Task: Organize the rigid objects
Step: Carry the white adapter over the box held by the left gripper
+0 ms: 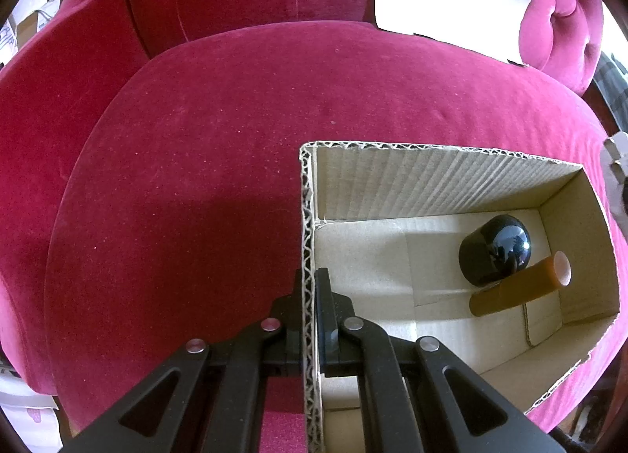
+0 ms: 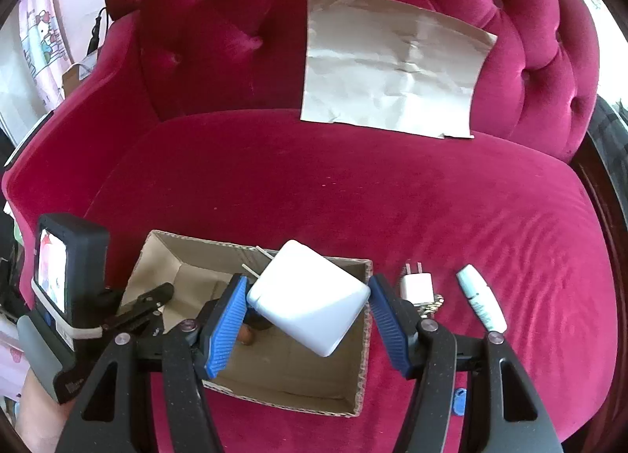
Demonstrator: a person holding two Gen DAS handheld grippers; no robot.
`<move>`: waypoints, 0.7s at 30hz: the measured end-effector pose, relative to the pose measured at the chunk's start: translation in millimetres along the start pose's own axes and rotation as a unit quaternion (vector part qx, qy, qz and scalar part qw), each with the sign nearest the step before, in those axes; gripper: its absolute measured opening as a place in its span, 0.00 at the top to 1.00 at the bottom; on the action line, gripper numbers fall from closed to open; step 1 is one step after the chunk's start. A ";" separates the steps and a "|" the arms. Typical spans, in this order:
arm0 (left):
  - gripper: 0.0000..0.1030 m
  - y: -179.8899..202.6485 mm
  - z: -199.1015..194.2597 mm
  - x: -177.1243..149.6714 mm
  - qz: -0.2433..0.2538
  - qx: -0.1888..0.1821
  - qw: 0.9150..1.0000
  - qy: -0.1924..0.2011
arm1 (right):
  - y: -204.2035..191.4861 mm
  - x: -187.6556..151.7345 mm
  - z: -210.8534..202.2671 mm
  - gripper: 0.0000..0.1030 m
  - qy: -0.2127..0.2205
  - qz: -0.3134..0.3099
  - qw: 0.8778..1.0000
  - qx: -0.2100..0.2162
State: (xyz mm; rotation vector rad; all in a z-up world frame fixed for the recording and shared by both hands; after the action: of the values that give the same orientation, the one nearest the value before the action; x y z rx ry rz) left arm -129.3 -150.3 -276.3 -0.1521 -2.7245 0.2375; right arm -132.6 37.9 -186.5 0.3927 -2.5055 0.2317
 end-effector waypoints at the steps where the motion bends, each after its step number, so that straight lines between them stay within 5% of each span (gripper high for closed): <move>1: 0.97 -0.3 -0.3 -0.1 0.000 0.000 1.000 0.000 | -3.9 -0.6 2.1 0.36 -0.002 -0.002 1.000 0.001; 21: 0.97 -0.6 -5.6 -6.0 -0.002 -0.007 1.000 0.001 | -44.8 -14.1 24.8 0.36 -0.027 -0.028 0.999 0.027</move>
State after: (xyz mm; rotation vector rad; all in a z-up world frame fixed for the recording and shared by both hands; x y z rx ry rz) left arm -121.6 -150.9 -273.5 -0.1500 -2.7247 0.2162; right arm -119.9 -7.3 -211.3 0.4962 -2.5407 0.2716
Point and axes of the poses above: each gripper's, at about its wrist camera, not at the fingertips, and z roughly the way its jaws point, y to its right, x to its top, the point moved 7 cm from there along z, roughly the way its jaws point, and after that the axes turned 13 degrees about z, right-handed, at the moved point
